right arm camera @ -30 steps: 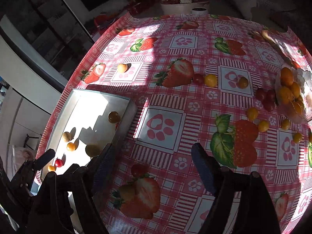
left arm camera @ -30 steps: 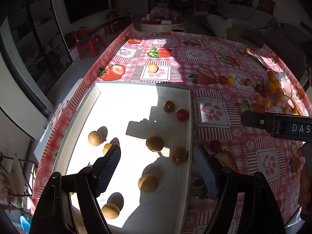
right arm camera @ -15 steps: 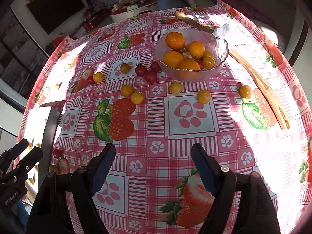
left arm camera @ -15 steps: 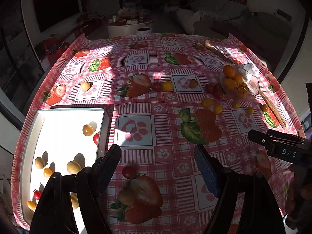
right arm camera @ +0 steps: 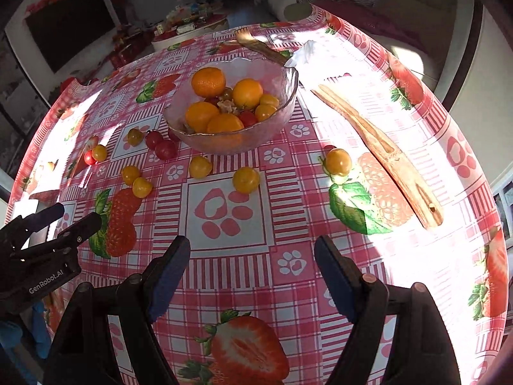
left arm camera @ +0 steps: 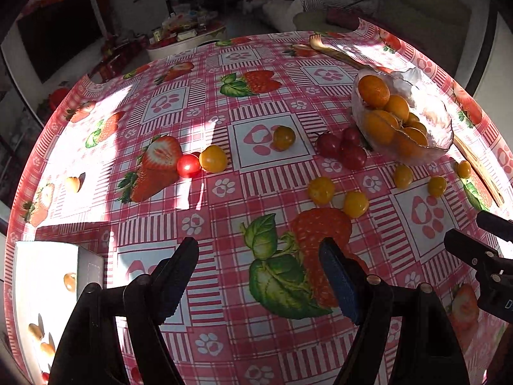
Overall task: Organize fruits
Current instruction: 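Move both grippers back from the tray toward the remaining fruits, then grasp a yellow tomato with the left gripper while the right gripper grasps another yellow tomato, then carry both yellow tomatoes in the left and right grippers to the white tray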
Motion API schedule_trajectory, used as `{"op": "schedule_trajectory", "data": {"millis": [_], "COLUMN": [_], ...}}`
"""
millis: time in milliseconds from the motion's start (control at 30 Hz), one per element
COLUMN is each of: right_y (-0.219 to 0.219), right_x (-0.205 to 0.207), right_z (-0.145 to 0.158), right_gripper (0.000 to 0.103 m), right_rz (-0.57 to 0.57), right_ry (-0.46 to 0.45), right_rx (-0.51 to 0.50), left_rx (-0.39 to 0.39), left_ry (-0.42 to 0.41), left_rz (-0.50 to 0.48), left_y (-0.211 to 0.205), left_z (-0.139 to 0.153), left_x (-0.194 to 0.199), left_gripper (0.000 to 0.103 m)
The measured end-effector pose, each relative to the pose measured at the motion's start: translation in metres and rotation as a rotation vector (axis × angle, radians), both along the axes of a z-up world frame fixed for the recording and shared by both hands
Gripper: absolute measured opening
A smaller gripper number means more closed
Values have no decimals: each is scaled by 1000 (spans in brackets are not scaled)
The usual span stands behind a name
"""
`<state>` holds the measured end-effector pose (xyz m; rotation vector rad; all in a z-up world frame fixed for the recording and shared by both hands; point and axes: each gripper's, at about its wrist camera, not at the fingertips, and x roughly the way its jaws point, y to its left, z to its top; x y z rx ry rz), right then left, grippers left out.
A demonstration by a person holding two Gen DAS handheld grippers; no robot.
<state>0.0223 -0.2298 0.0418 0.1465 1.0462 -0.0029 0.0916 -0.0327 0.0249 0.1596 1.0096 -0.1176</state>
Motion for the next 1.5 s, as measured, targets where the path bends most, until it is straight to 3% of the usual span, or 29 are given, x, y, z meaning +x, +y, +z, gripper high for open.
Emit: {"op": "schedule_trajectory", "data": {"millis": [433, 600, 733, 767, 833, 1100, 1500], "right_y": [4, 8, 8, 7, 4, -6, -3], "right_x": [29, 34, 37, 37, 35, 10, -40], "right_z": [-13, -13, -12, -12, -11, -5, 10], "right_gripper": [79, 62, 37, 29, 23, 23, 23], "right_rz": [-4, -10, -9, -3, 7, 16, 30], "right_ry": [-41, -64, -74, -74, -69, -48, -31], "right_rx": [-59, -84, -85, -73, -37, 63, 124], "left_rx": [-28, -68, -72, -68, -79, -152, -203], "left_ry": [-24, -19, -18, -16, -6, 5, -2], "left_rz": [-22, -36, -76, -80, -79, -58, -21], "left_y": [-21, -23, -31, -32, -31, -12, 17], "left_z": [-11, -10, -9, -8, -8, 5, 26], "left_x": [33, 37, 33, 31, 26, -13, -72], "left_gripper": [78, 51, 21, 21, 21, 21, 21]}}
